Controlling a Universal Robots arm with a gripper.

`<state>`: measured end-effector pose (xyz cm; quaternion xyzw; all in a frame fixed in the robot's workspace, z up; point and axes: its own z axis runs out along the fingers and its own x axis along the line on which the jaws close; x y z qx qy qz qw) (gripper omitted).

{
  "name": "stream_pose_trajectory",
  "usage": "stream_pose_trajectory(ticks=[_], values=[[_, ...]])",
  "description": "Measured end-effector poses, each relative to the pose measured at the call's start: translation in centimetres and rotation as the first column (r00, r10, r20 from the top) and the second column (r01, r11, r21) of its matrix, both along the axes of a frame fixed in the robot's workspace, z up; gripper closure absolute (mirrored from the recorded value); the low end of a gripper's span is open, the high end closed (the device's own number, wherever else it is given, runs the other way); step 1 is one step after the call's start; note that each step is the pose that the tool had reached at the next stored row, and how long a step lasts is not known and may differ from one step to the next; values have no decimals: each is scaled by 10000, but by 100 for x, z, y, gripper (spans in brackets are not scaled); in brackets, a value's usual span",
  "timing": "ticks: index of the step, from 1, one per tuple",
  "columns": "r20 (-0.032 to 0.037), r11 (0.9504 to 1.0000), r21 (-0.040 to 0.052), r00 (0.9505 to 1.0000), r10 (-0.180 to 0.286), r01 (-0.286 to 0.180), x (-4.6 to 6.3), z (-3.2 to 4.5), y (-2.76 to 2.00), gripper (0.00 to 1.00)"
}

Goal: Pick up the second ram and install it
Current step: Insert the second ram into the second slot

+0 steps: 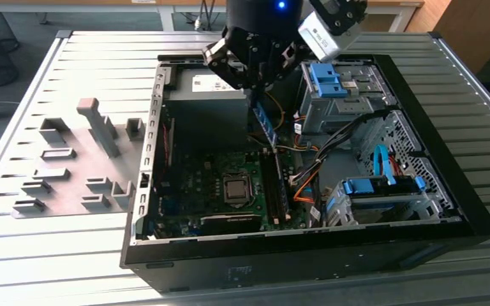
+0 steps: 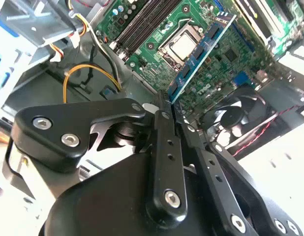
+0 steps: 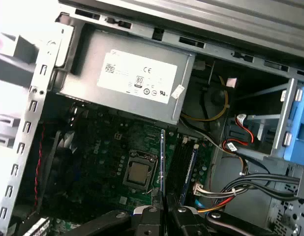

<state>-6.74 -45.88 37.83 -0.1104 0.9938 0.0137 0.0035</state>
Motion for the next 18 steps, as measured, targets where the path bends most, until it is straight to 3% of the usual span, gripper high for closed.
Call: stream_pose_trajectory(ticks=[5,9,13,18], values=[[0,9963,-3,9963,-863,863,0,-13,0,86],[1,9877,-6,9877,-1566,1566,0,-24,0,86],[1,9745,-8,9745,-2246,2246,0,-35,0,86],[2,9510,-12,9510,-3092,3092,0,-48,0,86]])
